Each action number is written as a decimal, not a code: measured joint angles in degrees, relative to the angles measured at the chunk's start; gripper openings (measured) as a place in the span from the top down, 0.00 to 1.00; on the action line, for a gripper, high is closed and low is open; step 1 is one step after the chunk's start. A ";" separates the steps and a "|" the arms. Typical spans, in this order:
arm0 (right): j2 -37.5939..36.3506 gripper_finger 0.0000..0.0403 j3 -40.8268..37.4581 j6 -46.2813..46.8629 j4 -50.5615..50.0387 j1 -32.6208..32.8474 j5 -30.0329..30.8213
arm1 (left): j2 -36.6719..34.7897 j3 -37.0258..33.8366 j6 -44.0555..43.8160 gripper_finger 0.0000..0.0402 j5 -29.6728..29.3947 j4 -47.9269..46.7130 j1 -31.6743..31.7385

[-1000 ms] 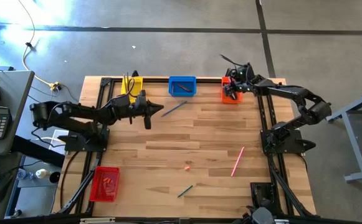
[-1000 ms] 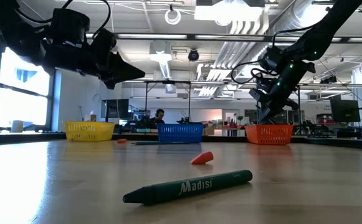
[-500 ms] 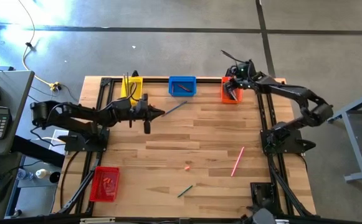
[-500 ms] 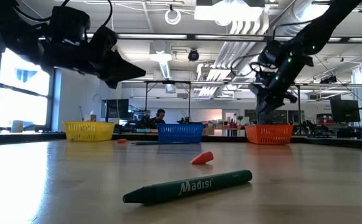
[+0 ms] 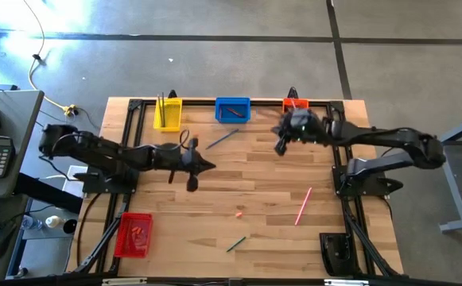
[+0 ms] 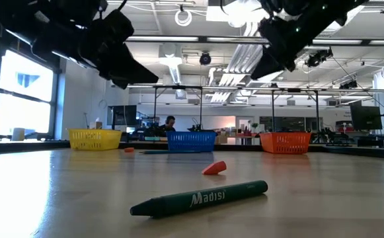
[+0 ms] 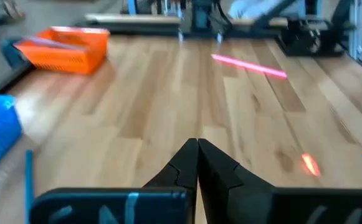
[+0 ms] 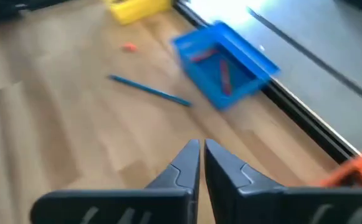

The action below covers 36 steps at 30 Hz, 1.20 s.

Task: Sort crayons/erasers/pens/pencils in bins
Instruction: Put the orange eraser into the red bin

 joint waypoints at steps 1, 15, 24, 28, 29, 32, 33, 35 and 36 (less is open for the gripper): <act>0.29 0.99 0.00 -0.13 1.27 2.53 1.10 | 0.00 0.57 -0.40 1.00 -1.00 -1.86 -1.36; 4.19 1.00 -14.97 -4.39 41.98 16.27 -1.48 | 0.82 5.08 -3.18 1.00 -7.12 -21.17 -2.93; 6.22 1.00 -24.06 0.42 49.88 24.90 -3.22 | 4.82 5.88 -2.01 1.00 -2.08 -19.63 -6.74; 13.29 0.99 -21.39 3.07 49.71 30.03 -2.01 | 8.00 4.18 -2.31 1.00 -3.44 -11.65 -9.63; 15.39 0.97 -20.25 3.17 49.89 31.00 -1.99 | 9.05 3.48 -2.20 1.00 -3.40 -7.35 -10.12; 21.39 0.92 -17.08 3.57 49.69 33.30 -3.19 | 11.35 1.26 -3.22 1.00 -2.90 3.42 -10.70; 23.15 0.89 -16.04 4.33 49.69 33.88 -3.67 | 11.92 0.57 -3.70 1.00 -2.93 5.97 -10.73; 26.41 0.82 -14.14 5.32 49.89 34.90 -4.59 | 12.97 -0.44 -4.21 1.00 -2.95 10.39 -10.72; 27.99 0.79 -13.38 5.89 49.79 35.35 -4.72 | 13.37 -0.88 -4.29 1.00 -2.98 12.09 -10.72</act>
